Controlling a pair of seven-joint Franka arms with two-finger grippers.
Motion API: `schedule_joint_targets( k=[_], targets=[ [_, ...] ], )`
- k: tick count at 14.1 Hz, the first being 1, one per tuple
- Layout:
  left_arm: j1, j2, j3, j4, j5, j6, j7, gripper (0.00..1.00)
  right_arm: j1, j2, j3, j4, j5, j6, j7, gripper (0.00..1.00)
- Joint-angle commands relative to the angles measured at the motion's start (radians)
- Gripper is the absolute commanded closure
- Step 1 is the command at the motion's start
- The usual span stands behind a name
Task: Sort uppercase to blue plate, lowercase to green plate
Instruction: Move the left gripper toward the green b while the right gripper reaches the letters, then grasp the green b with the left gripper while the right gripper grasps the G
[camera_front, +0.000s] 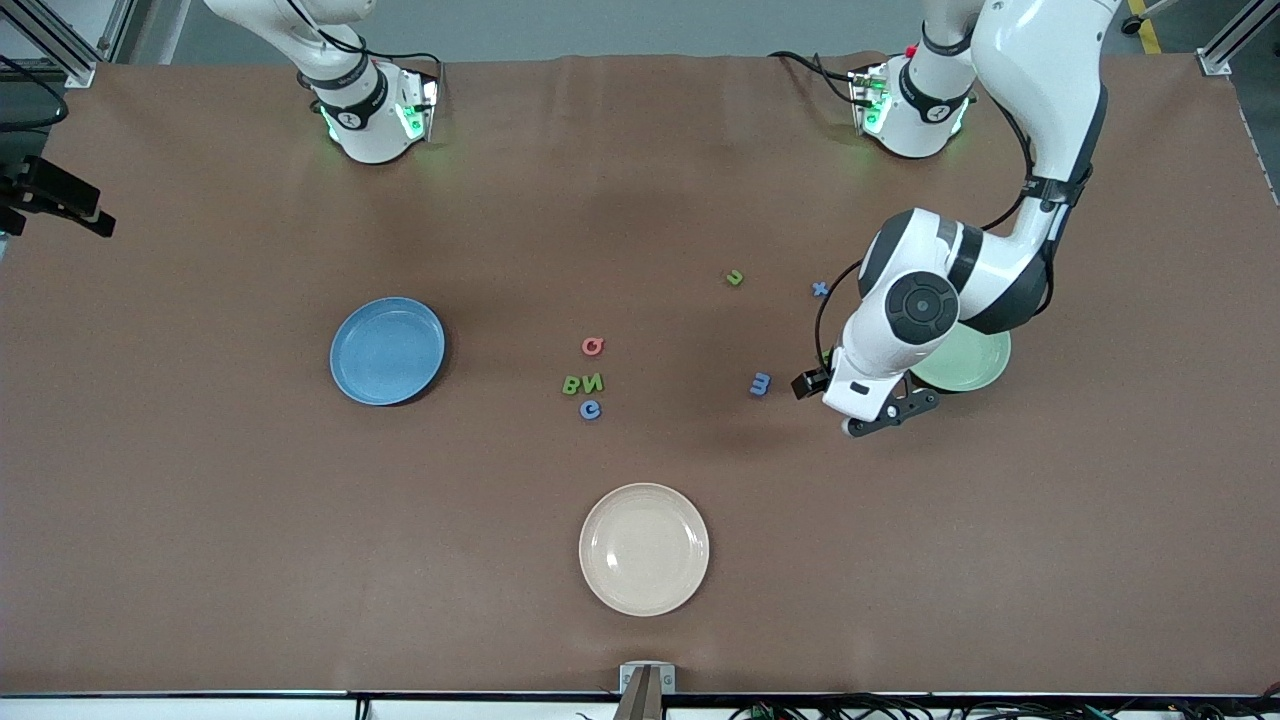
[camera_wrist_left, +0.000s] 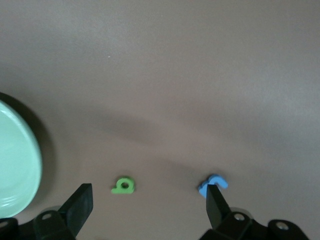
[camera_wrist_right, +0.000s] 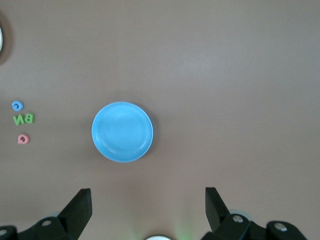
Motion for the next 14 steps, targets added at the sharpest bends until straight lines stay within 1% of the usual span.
schedule_joint_targets(
  k=[1,4,5,7,8,9,12,14],
  targets=[
    [-0.001,-0.045,0.002,-0.149,0.019,0.144,-0.05,0.0,-0.014,0.057,0.008,0.011,-0.006,0.019,-0.001,0.0],
    [0.002,-0.044,0.002,-0.258,0.019,0.308,-0.149,0.0,-0.014,0.175,0.008,0.012,-0.005,0.049,-0.002,0.0],
    [-0.002,-0.044,0.002,-0.279,0.019,0.327,-0.16,0.0,-0.01,0.195,0.008,0.012,-0.006,0.053,-0.002,0.0],
    [-0.007,-0.044,0.002,-0.307,0.021,0.33,-0.16,0.0,0.009,0.194,0.013,0.003,-0.003,0.05,0.013,0.0],
    [-0.01,-0.044,0.002,-0.321,0.021,0.331,-0.16,0.0,0.041,0.194,0.013,-0.001,-0.003,0.047,0.06,0.0],
    [-0.014,-0.044,0.002,-0.335,0.026,0.331,-0.16,0.0,0.065,0.199,0.015,-0.007,0.001,0.05,0.163,0.0],
    [-0.016,-0.042,0.0,-0.352,0.061,0.331,-0.162,0.0,0.174,0.202,0.016,-0.076,0.023,0.134,0.327,0.0],
    [-0.018,-0.038,0.0,-0.353,0.061,0.331,-0.162,0.0,0.243,0.217,0.016,-0.107,0.11,0.206,0.346,0.0]
  ],
)
